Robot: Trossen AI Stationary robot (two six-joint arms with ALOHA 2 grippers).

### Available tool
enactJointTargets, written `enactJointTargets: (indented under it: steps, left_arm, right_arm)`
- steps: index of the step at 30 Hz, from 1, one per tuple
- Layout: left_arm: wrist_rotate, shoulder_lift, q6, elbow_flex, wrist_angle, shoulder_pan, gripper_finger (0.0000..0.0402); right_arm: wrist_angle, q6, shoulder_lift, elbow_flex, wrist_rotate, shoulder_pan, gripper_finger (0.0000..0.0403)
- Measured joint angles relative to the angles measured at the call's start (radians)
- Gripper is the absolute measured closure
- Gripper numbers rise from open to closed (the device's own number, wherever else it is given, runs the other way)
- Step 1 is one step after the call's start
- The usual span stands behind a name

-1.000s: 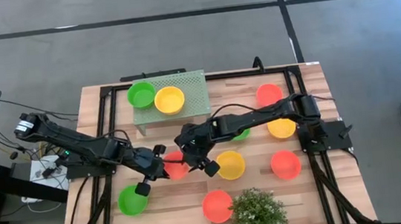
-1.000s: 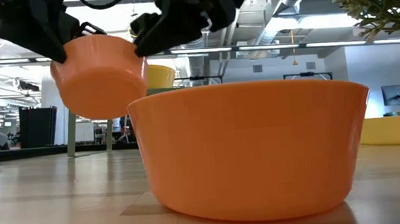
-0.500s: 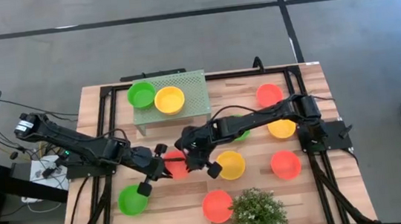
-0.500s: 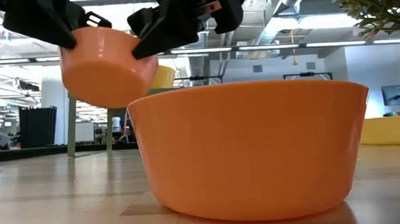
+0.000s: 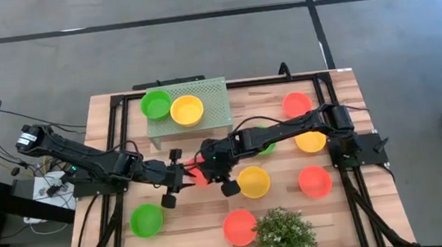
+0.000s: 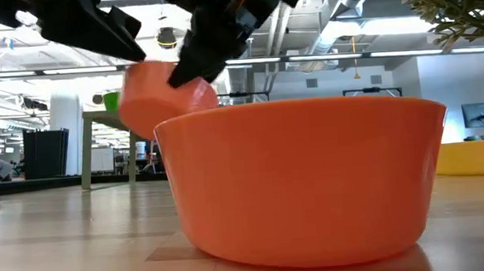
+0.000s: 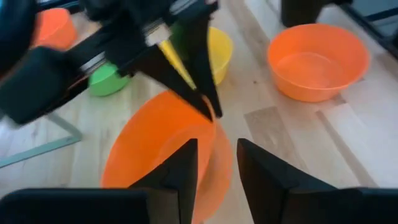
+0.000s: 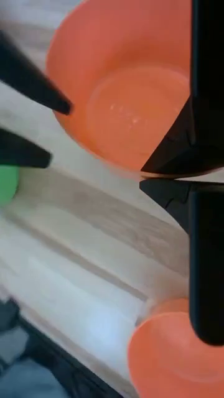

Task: Pick & Place Mini bowls
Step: Put the orange bowl on the shelf

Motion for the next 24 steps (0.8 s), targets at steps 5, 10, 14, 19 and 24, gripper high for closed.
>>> enactJointTargets:
  steps: [5, 10, 14, 19, 24]
  left_arm:
    - [-0.030, 0.000, -0.025, 0.000, -0.003, 0.000, 0.0286]
    - [-0.030, 0.000, -0.032, 0.000, -0.003, 0.000, 0.0291]
    - [-0.030, -0.008, -0.033, -0.001, -0.005, -0.001, 0.0293]
    - [-0.030, -0.027, -0.034, -0.002, 0.003, -0.002, 0.0293]
    - [-0.030, -0.032, -0.032, -0.002, 0.006, -0.002, 0.0293]
  right_arm:
    - [-0.171, 0.138, -0.022, 0.001, 0.155, 0.034, 0.0399]
    - [-0.389, 0.211, -0.060, 0.065, 0.357, 0.062, 0.0400]
    - [-0.502, 0.191, -0.102, 0.130, 0.512, 0.068, 0.0397]
    - [-0.541, 0.104, -0.151, 0.165, 0.612, 0.014, 0.0400]
    - [-0.545, 0.084, -0.159, 0.163, 0.611, -0.115, 0.0399]
